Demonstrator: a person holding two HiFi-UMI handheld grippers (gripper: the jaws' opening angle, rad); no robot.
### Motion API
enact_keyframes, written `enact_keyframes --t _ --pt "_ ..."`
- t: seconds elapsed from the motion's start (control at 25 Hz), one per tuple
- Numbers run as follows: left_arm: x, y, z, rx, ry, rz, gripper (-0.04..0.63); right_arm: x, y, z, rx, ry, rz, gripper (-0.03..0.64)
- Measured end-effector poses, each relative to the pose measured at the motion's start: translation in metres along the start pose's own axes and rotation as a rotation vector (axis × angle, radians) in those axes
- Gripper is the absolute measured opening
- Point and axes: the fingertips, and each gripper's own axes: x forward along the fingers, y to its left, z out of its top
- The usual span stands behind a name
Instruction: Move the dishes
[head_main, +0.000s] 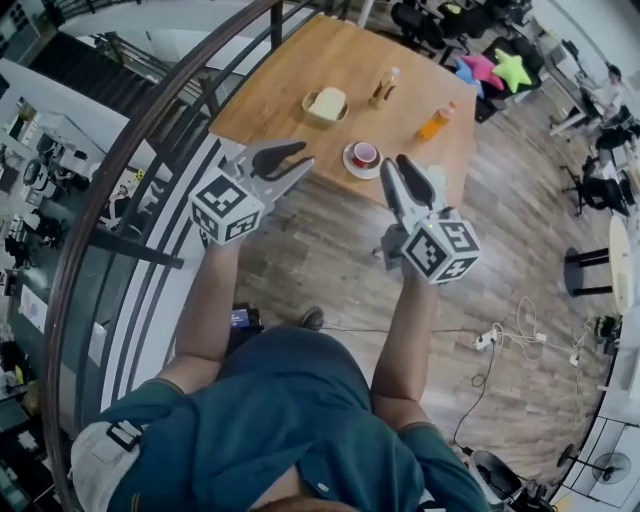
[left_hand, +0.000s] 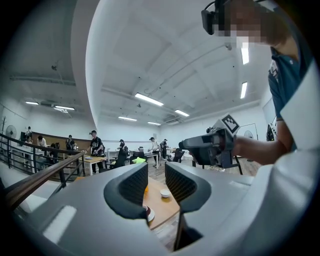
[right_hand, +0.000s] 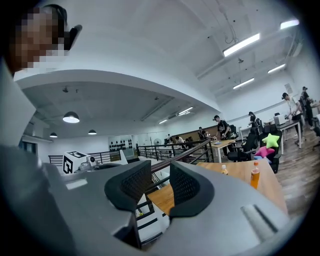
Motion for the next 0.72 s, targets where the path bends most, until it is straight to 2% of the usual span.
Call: enact_keyframes --t 0.44,0.72 --pt "0.015 0.0 0.006 0.028 0.037 0.123 0.095 0.01 -0.033 0.01 0.027 -0.016 0.115 0.1" --pt "0.032 -0.006 0.002 0.036 0.052 0.148 0.097 0.007 -0.051 0.007 0.045 -0.019 0.145 0.1"
